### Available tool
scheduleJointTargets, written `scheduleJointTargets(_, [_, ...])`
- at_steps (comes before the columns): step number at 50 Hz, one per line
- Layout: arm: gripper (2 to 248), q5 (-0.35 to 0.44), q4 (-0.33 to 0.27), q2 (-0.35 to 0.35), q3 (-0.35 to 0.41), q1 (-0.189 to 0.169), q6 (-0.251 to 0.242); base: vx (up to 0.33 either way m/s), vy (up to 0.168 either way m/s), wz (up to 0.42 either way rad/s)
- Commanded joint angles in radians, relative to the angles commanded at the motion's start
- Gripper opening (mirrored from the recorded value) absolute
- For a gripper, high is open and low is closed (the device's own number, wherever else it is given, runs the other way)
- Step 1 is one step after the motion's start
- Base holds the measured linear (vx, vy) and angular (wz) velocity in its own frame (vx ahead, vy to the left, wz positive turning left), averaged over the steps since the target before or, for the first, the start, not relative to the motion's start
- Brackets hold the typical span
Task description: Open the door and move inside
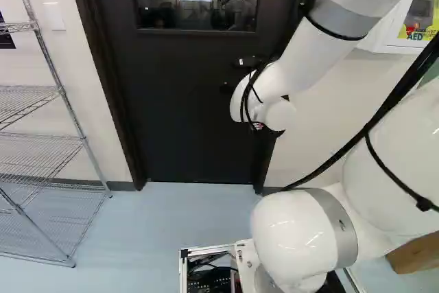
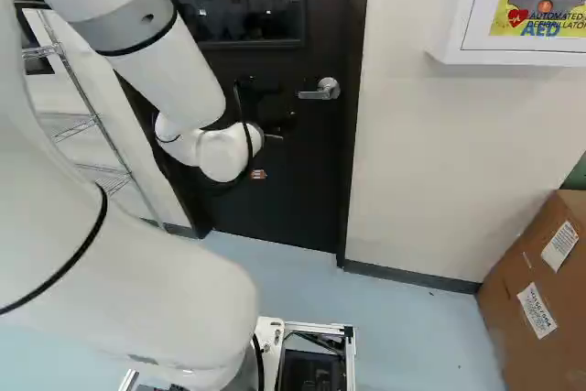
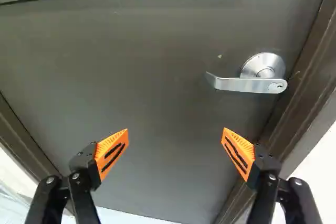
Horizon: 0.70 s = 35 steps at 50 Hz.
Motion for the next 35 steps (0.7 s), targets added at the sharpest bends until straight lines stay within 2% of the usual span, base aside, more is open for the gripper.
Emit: scheduleJointTargets(35, [247,0.000,0.000,-0.024,-0.103,-0.003,0.000,0.000,0.000,0.000])
